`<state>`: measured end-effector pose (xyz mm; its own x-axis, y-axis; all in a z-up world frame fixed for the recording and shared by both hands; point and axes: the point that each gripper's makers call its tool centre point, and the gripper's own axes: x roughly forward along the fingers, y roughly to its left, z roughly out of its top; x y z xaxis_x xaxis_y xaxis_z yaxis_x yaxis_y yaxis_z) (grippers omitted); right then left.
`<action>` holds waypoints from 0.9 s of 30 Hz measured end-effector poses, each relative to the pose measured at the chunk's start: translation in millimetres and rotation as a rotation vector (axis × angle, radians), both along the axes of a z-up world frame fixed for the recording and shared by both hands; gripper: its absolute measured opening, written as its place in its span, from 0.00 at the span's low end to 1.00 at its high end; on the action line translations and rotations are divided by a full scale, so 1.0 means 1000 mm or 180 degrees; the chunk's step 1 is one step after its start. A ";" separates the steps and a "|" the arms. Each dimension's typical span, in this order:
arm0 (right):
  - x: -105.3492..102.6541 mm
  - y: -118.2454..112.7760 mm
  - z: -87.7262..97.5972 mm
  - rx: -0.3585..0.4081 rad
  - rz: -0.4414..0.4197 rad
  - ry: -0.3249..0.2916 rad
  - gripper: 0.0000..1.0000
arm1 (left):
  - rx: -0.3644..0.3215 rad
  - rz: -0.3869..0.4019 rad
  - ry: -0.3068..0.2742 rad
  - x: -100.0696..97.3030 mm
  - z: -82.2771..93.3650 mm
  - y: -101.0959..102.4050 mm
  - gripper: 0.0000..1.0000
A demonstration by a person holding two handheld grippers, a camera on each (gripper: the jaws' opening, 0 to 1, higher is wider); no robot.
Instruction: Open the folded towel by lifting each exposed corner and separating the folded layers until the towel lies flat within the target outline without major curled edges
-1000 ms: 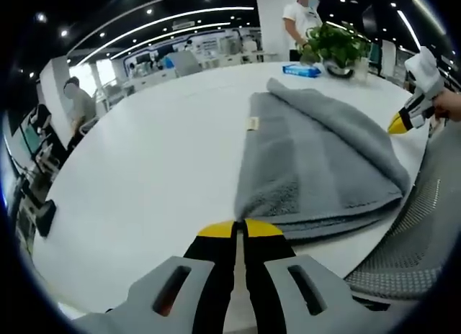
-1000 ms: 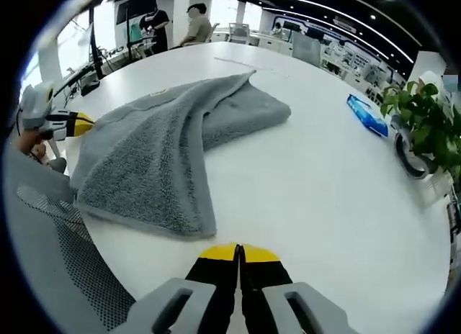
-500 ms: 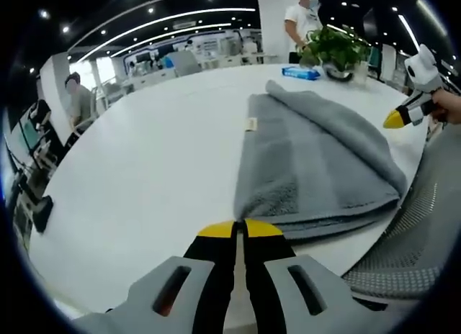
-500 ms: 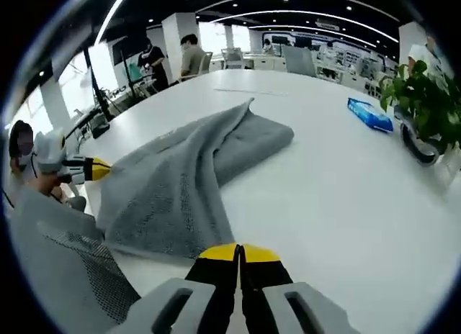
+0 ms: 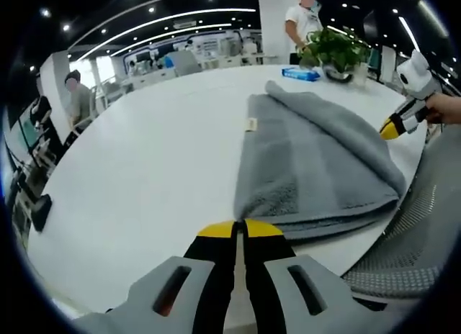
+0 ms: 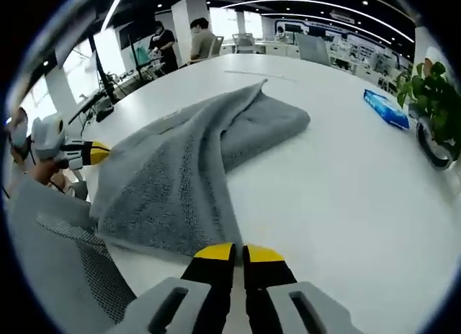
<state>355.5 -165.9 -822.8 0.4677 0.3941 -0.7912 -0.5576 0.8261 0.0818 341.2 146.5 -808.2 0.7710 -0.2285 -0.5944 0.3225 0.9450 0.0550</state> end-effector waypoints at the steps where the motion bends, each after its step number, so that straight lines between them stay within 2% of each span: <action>1: 0.000 0.000 0.000 -0.0004 0.0001 -0.0002 0.01 | 0.0002 -0.0001 0.0003 0.000 0.000 0.000 0.02; 10: 0.007 -0.013 0.009 -0.0203 -0.0026 -0.0182 0.00 | 0.0039 0.0037 -0.0024 0.003 0.006 0.006 0.01; 19: 0.016 -0.045 0.016 -0.0403 -0.0200 -0.0202 0.00 | 0.0083 0.0100 -0.0018 0.012 0.009 0.023 0.01; 22: 0.018 -0.060 0.017 -0.0483 -0.0271 -0.0200 0.00 | 0.0181 0.0094 -0.0009 0.014 0.010 0.029 0.01; 27: 0.017 -0.071 0.019 -0.0432 -0.0342 -0.0179 0.00 | 0.0191 0.0066 -0.0005 0.014 0.009 0.032 0.01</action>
